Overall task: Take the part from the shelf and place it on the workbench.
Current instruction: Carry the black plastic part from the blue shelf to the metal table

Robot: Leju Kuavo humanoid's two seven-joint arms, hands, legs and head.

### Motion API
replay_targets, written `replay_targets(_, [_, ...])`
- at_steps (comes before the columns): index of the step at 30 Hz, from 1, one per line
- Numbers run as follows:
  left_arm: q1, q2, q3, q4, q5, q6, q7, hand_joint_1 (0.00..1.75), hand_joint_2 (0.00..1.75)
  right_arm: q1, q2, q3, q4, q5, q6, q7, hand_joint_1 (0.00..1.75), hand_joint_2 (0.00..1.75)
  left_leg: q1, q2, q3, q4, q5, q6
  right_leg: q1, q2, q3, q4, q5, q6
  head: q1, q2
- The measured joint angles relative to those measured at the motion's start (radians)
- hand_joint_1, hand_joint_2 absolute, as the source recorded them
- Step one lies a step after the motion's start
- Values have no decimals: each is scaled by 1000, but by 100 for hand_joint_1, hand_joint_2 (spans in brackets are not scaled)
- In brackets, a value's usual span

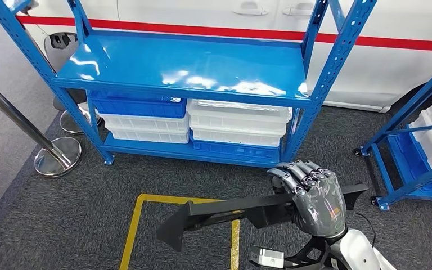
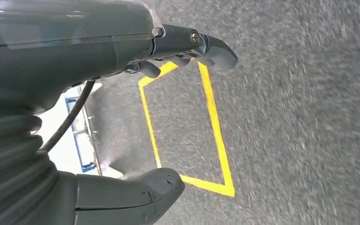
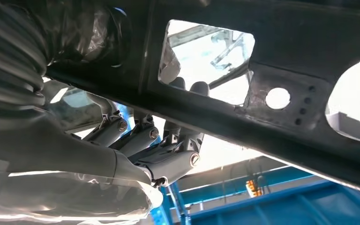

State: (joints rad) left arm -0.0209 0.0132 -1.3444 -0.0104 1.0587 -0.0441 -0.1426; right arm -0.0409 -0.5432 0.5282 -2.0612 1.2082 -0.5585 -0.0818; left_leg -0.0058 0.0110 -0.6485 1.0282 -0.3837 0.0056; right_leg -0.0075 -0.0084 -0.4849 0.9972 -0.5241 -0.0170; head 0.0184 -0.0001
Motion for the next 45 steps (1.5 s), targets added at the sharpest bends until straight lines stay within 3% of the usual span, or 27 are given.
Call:
replay_targets(1, [1,0,0,0,0,-1,0,0,175,0,0,-1,0,-1,2,0,175,175,1,-2,-10,20,-30,-6,-3,-2,-12,-3,13,-7,0,0])
replay_targets(2, [2,0,0,1,0,-1,0,0,175,0,0,-2,0,-2,3,0,175,175,4,-4,-23,59,-78,-12,-6,-3,-26,-4,27,-13,0,0])
replay_targets(4, [3,0,0,1,0,-2,0,0,175,1,0,-3,-1,-2,4,0,175,175,9,-4,-48,173,-179,-23,-5,-4,-56,-2,51,-17,0,0])
replay_targets(5, [3,0,0,1,0,-2,0,0,175,2,0,-3,-1,-3,4,0,175,175,11,-4,-51,229,-201,-27,-5,-4,-73,0,63,-16,0,0])
replay_targets(7, [2,1,0,1,0,-2,0,0,175,3,1,-3,-1,-4,4,0,175,175,16,-4,-25,263,-170,-32,-6,-4,-107,8,84,-11,0,0])
replay_targets(8, [2,1,0,1,0,-2,0,0,175,3,1,-4,-1,-6,4,0,175,175,18,-5,15,229,-139,-32,-7,-4,-125,13,93,-8,0,0])
replay_targets(10, [0,2,0,1,0,-2,-1,0,175,2,1,-6,-2,-9,5,-1,175,175,18,-7,126,81,-128,-26,-6,-3,-149,25,108,1,0,0])
replay_targets(12, [-1,3,0,1,0,-2,-1,0,175,2,1,-10,-4,-15,8,-2,175,175,13,-10,192,-26,-148,-15,-6,-4,-156,26,125,13,0,0])
replay_targets(15, [-1,4,1,1,1,-7,-6,0,175,0,1,-13,-5,-23,17,-8,175,175,10,-9,185,-45,-132,6,-8,-4,-159,19,141,32,0,0])
replay_targets(17, [-1,4,4,1,4,-21,-19,0,175,0,0,-15,-5,-28,22,-12,175,175,14,-4,167,-54,-109,24,-9,0,-181,66,83,38,1,0])
replay_targets(19, [-1,4,6,1,6,-33,-31,0,175,1,0,-17,-5,-35,24,-15,175,175,12,-1,142,-56,-87,34,-11,3,-216,183,-17,41,1,0])
replay_targets(20, [0,4,7,1,6,-35,-33,0,175,3,0,-18,-5,-38,24,-16,175,175,11,-1,130,-55,-78,34,-11,4,-230,243,-43,42,1,0])
replay_targets(21, [2,4,8,1,6,-35,-34,0,175,5,0,-19,-5,-39,25,-17,175,175,9,-2,117,-52,-68,34,-12,4,-234,284,-46,43,0,0])
replay_targets(22, [3,4,8,1,6,-35,-34,0,175,7,0,-20,-5,-39,26,-19,175,175,8,-4,105,-49,-60,32,-12,5,-221,291,-28,42,0,0])
replay_targets(24, [5,4,8,1,6,-36,-35,0,175,10,0,-22,-5,-39,29,-20,175,175,7,-11,84,-41,-48,27,-11,14,-137,195,22,34,1,0])
replay_targets(26, [4,3,9,1,6,-37,-36,0,175,11,0,-25,-5,-39,33,-21,175,175,4,-20,70,-32,-41,20,-9,34,-42,59,28,24,1,0])
replay_targets(27, [3,3,11,1,6,-38,-36,0,175,12,0,-27,-5,-40,34,-21,175,175,4,-25,65,-29,-37,15,-7,41,-16,17,20,20,0,0])
replay_targets(29, [4,3,14,1,6,-38,-36,0,175,14,0,-29,-5,-40,36,-21,175,175,4,-35,57,-26,-28,3,-6,34,-11,-6,13,15,0,0])
replay_targets(31, [6,4,17,1,6,-38,-36,0,175,16,0,-30,-6,-40,38,-21,175,175,5,-35,45,-10,-38,-9,-10,16,-13,-13,20,7,0,0])
replay_targets(33, [8,4,21,2,6,-39,-36,0,175,17,1,-30,-8,-40,40,-20,175,175,10,-28,7,76,-96,-19,-13,-3,-17,-17,27,-2,0,0])
replay_targets(35, [9,4,24,2,7,-39,-36,0,175,18,1,-30,-10,-40,42,-19,175,175,15,-23,-47,210,-163,-29,-12,-21,-25,-13,30,-6,0,0])
replay_targets(36, [10,4,24,2,7,-39,-36,0,175,19,1,-30,-10,-40,43,-19,175,175,16,-21,-63,253,-175,-33,-12,-30,-29,-10,31,-6,0,0])
replay_targets(37, [11,5,25,2,8,-39,-36,0,175,19,1,-30,-10,-40,43,-19,175,175,18,-18,-58,257,-164,-36,-12,-40,-32,-6,30,-5,0,0])
replay_targets(39, [13,6,25,2,8,-39,-36,0,175,19,1,-30,-11,-40,43,-18,175,175,20,-3,2,160,-107,-37,-13,-58,-34,1,28,-2,0,0])
replay_targets(41, [13,8,26,2,9,-39,-37,0,175,19,1,-31,-12,-40,42,-18,175,175,14,30,73,36,-71,-27,-9,-75,-34,4,24,6,0,0])
replay_targets(43, [12,10,27,2,9,-39,-38,0,175,20,1,-32,-13,-40,42,-18,175,175,6,42,93,-11,-70,-11,-5,-92,-34,4,24,15,0,0])
replay_targets(45, [15,11,27,2,9,-39,-39,0,175,21,1,-32,-13,-39,41,-18,175,175,8,24,88,-19,-64,5,-4,-103,-32,5,21,27,0,0])
